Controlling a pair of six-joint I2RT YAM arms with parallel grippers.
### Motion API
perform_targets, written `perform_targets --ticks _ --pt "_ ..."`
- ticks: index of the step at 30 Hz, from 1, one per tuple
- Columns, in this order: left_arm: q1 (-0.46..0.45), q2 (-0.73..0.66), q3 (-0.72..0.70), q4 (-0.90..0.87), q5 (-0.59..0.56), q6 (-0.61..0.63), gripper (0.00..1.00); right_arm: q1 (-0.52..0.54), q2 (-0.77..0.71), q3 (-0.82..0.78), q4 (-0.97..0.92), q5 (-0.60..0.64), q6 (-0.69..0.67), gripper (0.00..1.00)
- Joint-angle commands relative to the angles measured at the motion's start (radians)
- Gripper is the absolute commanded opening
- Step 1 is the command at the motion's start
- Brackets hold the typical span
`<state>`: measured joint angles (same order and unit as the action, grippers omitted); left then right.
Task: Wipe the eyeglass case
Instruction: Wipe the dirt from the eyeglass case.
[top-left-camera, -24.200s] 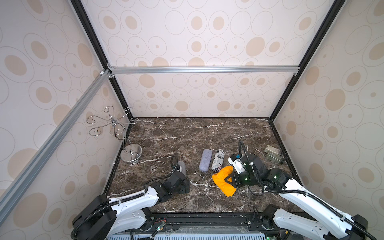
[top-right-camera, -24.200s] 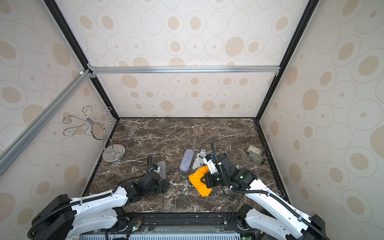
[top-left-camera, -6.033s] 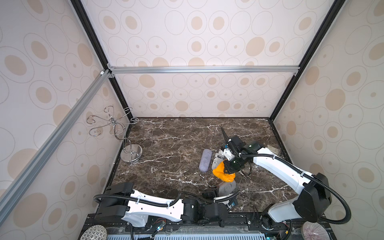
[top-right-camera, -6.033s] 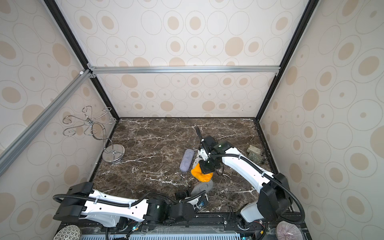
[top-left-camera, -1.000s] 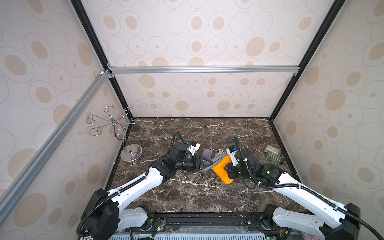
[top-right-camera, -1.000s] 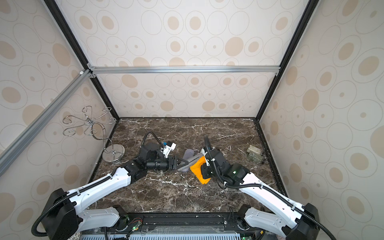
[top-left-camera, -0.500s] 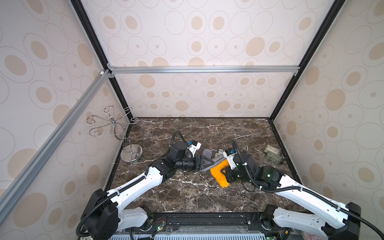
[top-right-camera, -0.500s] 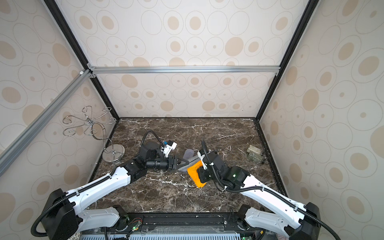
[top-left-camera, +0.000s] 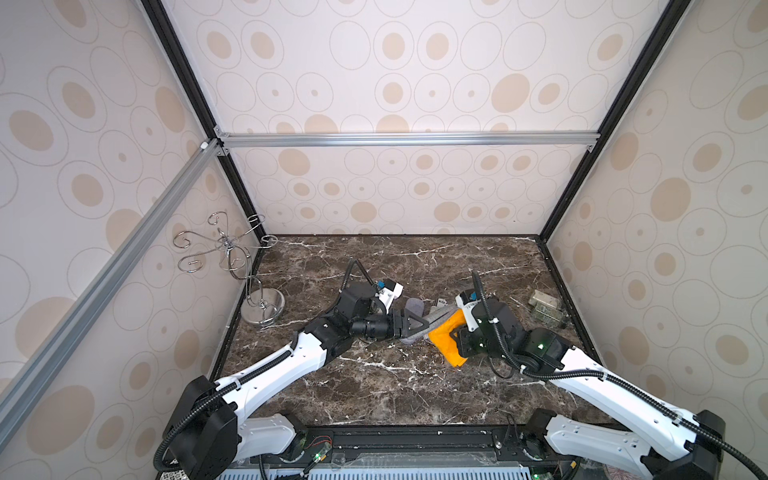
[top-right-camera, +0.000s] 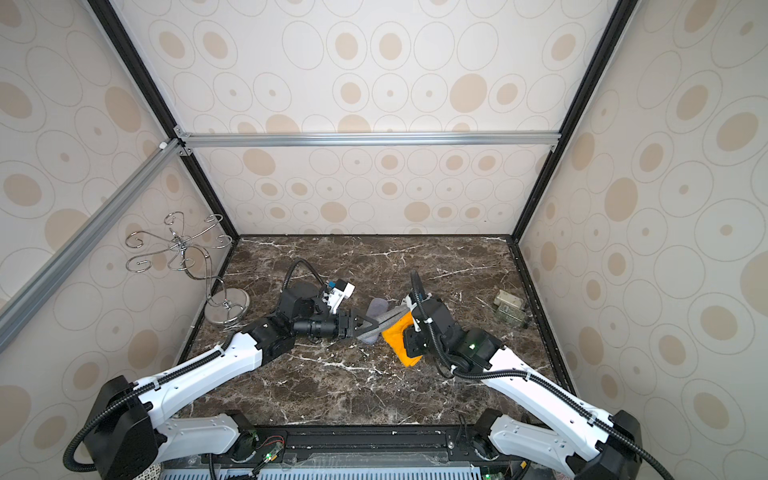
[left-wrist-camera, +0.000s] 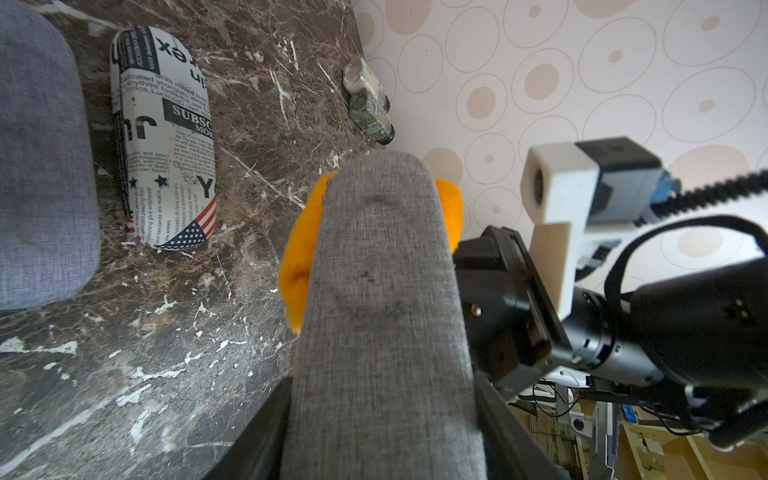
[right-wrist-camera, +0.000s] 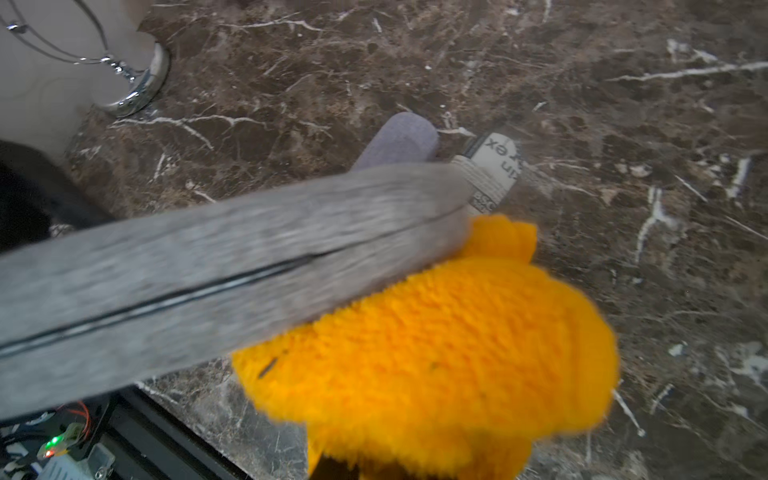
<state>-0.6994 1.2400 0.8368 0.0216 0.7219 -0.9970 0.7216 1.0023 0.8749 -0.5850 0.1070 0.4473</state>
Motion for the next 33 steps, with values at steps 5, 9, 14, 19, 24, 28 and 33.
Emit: perform_targets --ticks 5,9,14,19,24,28,33 --pt "-0.005 -0.008 0.022 0.003 0.048 0.034 0.22 -0.082 0.027 0.07 -0.061 -0.101 -0.013 0.0" --pt "-0.006 0.003 0.027 0.002 0.046 0.044 0.22 0.057 0.019 0.092 -0.032 -0.079 -0.024 0.0" --pt "-0.006 0.022 0.037 0.003 0.05 0.061 0.22 0.202 0.049 0.129 0.005 -0.106 -0.031 0.0" --pt "-0.006 0.022 0.038 -0.029 0.051 0.1 0.22 0.201 0.038 0.119 -0.031 0.037 -0.016 0.0" --pt "-0.005 0.001 0.009 -0.021 0.07 0.106 0.21 0.037 0.015 0.113 -0.14 0.068 -0.002 0.0" --pt "-0.005 -0.003 0.01 -0.046 0.081 0.134 0.21 -0.066 0.011 0.108 -0.177 0.056 -0.024 0.0" --pt "-0.005 -0.008 0.004 -0.015 0.087 0.12 0.21 -0.052 0.006 0.102 -0.128 -0.122 -0.045 0.0"
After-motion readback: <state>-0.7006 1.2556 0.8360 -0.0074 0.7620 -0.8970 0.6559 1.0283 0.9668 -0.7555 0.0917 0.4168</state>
